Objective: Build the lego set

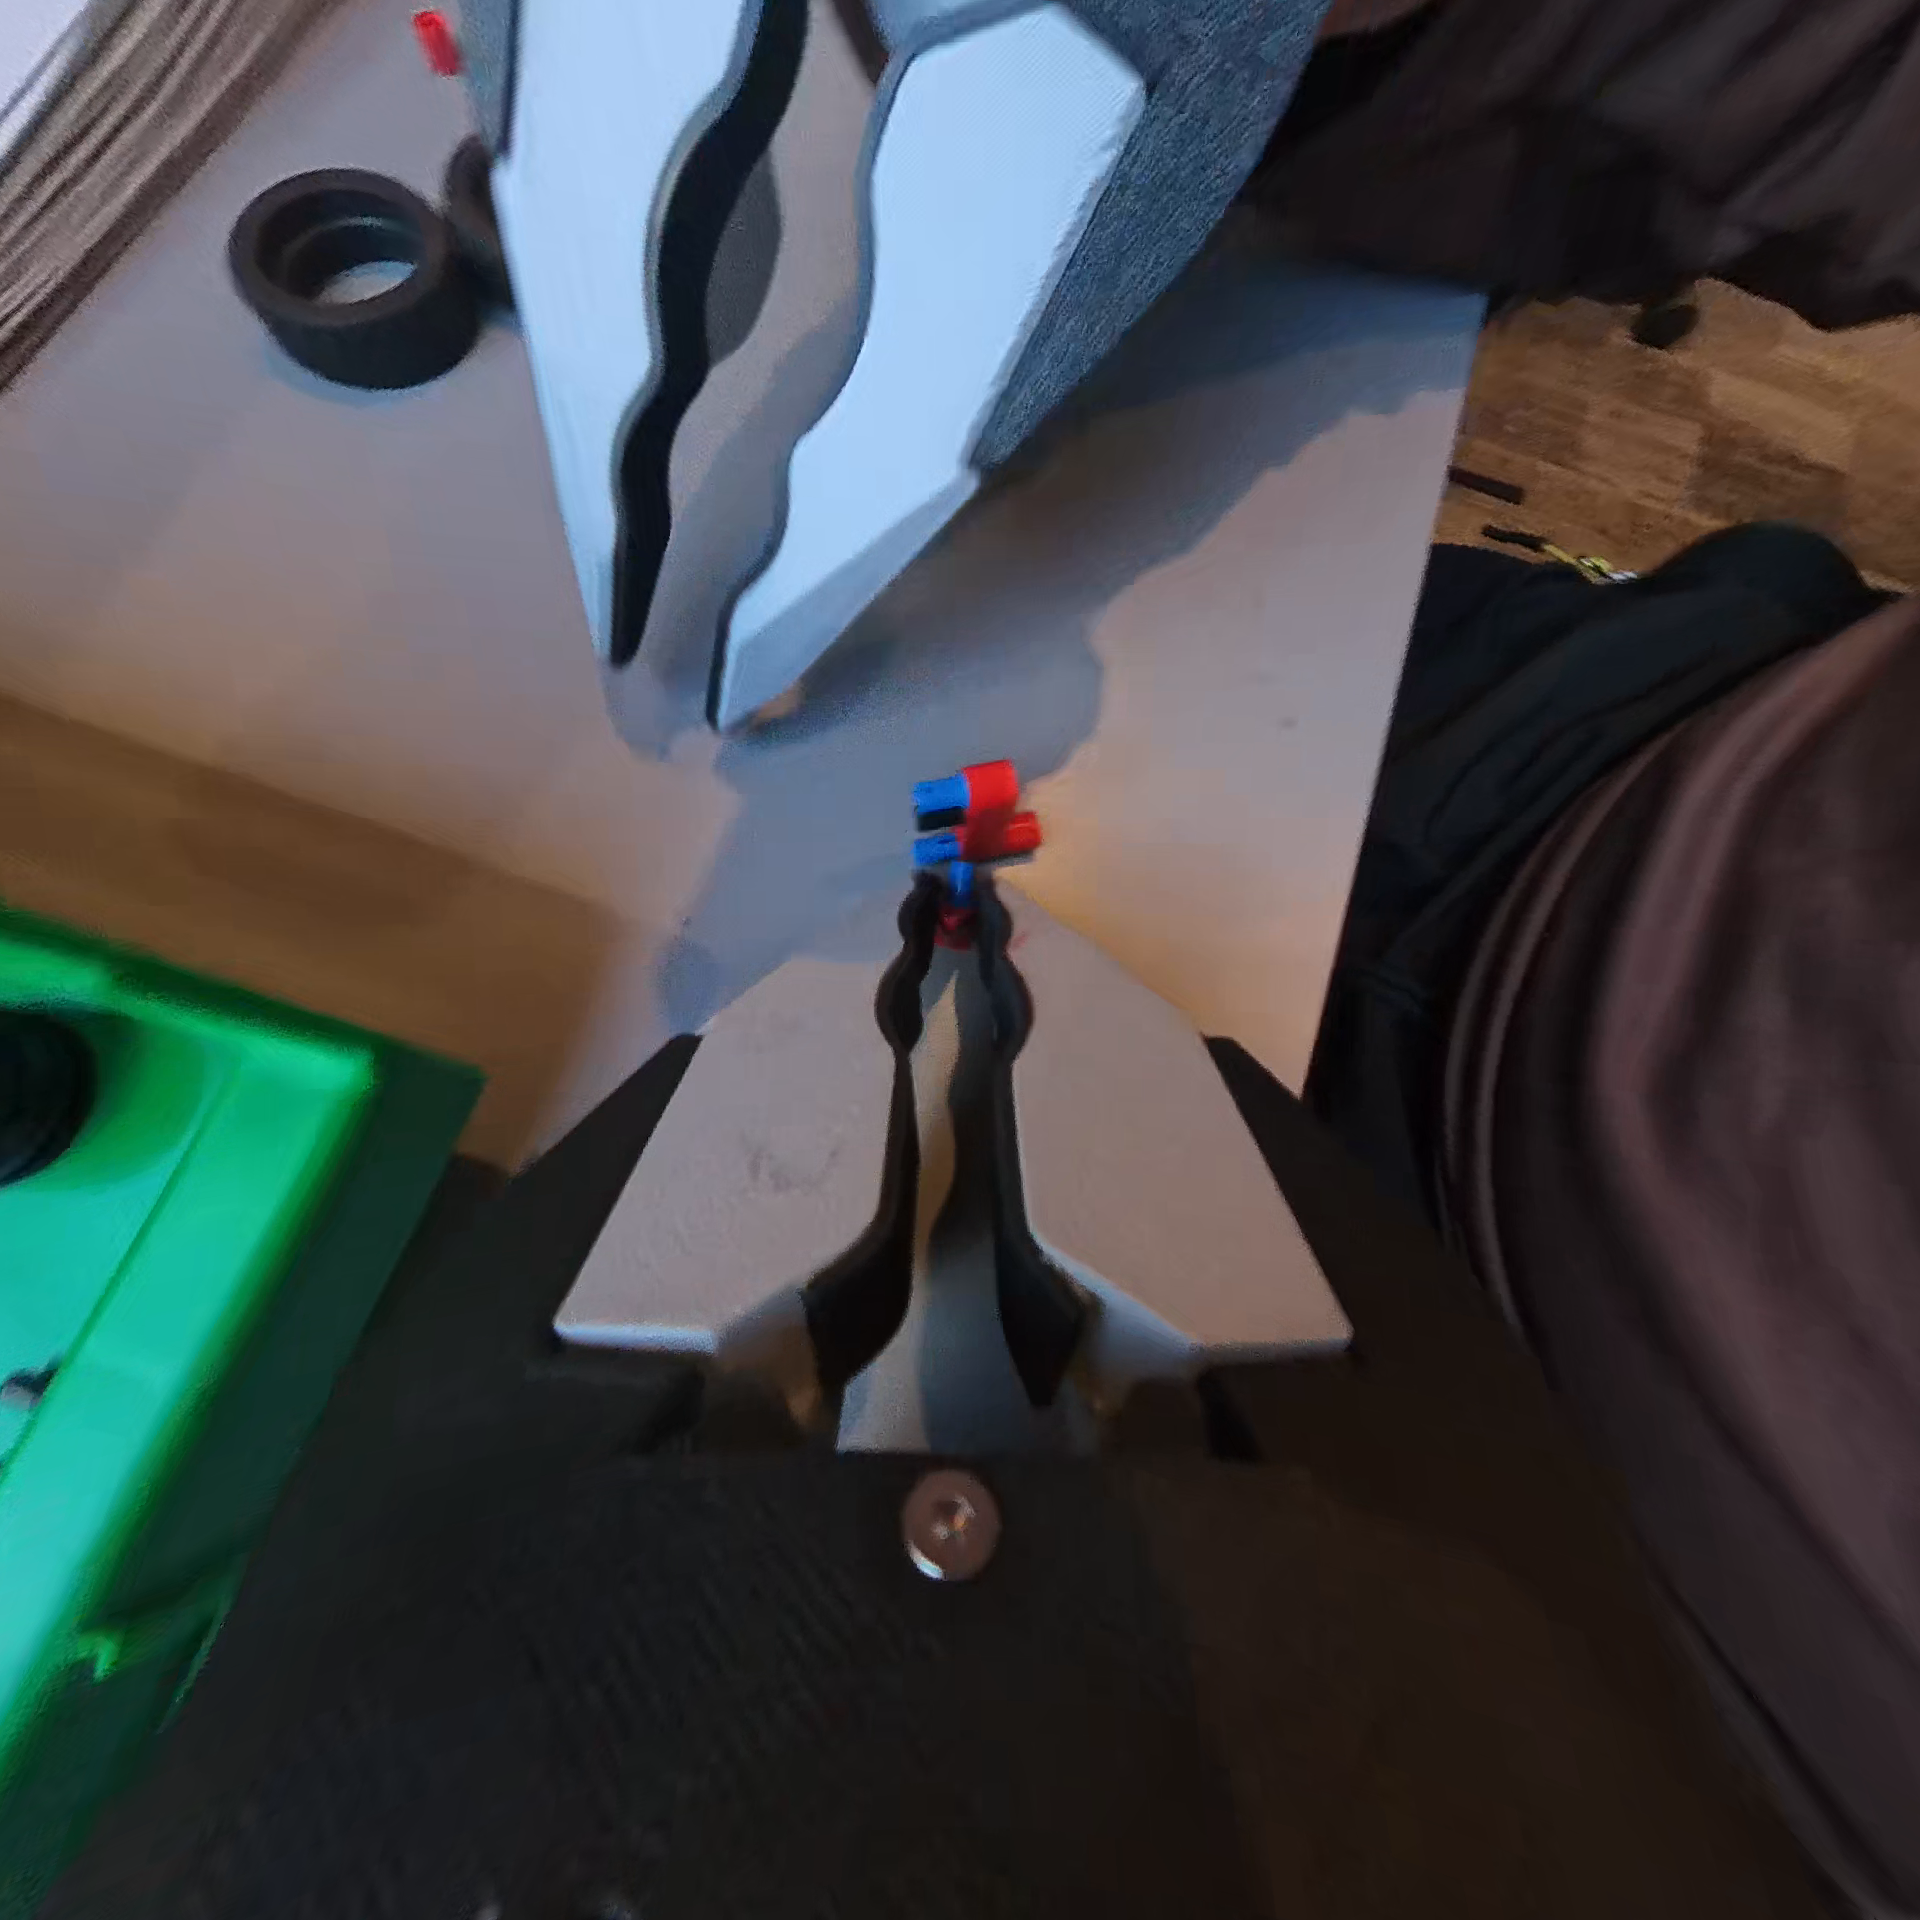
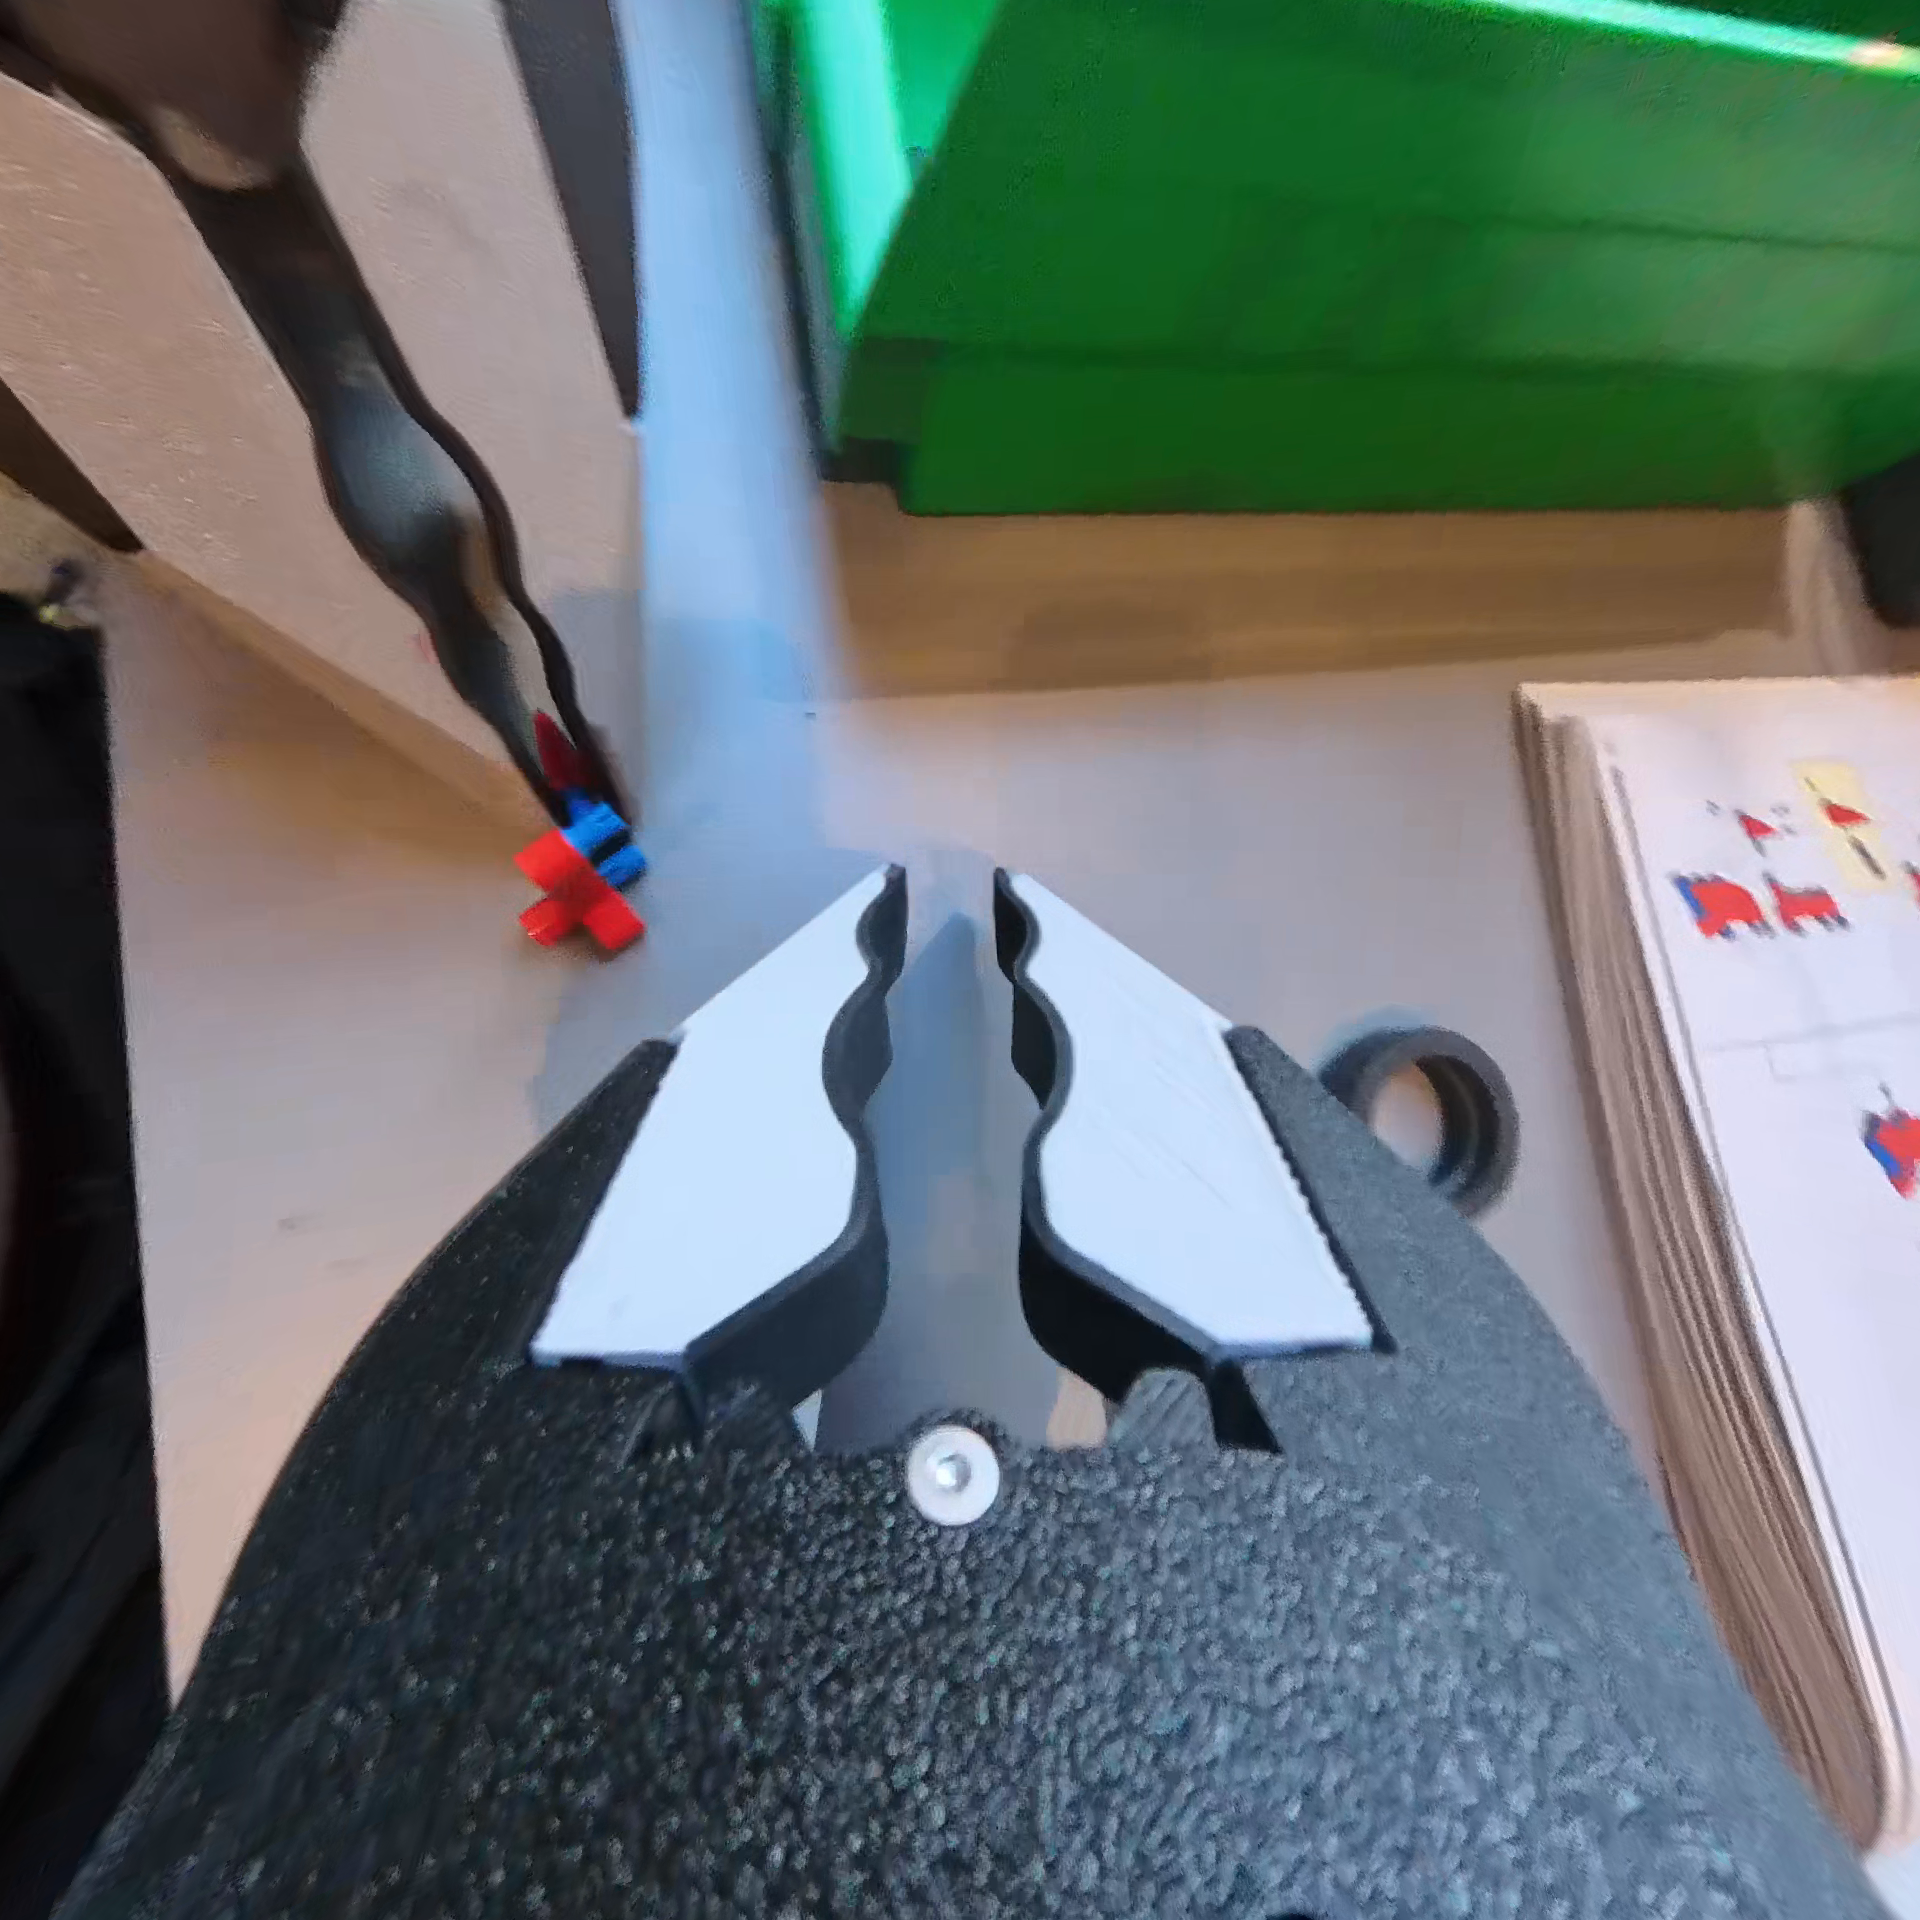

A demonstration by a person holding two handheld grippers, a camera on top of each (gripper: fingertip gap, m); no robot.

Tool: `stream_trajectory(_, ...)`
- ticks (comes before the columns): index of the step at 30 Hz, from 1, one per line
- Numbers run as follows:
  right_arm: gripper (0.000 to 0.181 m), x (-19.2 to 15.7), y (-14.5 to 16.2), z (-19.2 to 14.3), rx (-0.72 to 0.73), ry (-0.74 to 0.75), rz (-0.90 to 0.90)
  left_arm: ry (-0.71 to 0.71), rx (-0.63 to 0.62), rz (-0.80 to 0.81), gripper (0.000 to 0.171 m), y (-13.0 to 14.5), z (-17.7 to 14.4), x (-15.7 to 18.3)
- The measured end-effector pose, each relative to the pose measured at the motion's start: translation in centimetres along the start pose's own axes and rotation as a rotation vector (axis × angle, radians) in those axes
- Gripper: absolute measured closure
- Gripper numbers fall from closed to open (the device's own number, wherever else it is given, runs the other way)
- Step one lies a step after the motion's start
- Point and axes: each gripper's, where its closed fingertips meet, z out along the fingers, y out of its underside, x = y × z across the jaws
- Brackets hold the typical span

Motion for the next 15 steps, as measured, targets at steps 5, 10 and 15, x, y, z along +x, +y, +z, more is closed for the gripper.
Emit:
stream_trajectory(5, 0.169, -1.9, -2.2, -4.0, 0.22, 0.029, 0.088, -0.083, 0.236, -0.131, 0.166, -2.0, -2.9, -0.3)
stream_trajectory(10, 0.175, -6.8, -3.1, -5.2, 0.245, 0.034, -0.05, 0.095, 0.469, -0.321, 0.166, -4.9, -4.7, 1.8)
stream_trajectory(15, 0.152, -6.0, -1.7, -5.3, 0.245, 0.121, 0.016, 0.133, 0.394, -0.383, 0.166, -4.2, -3.4, 1.7)
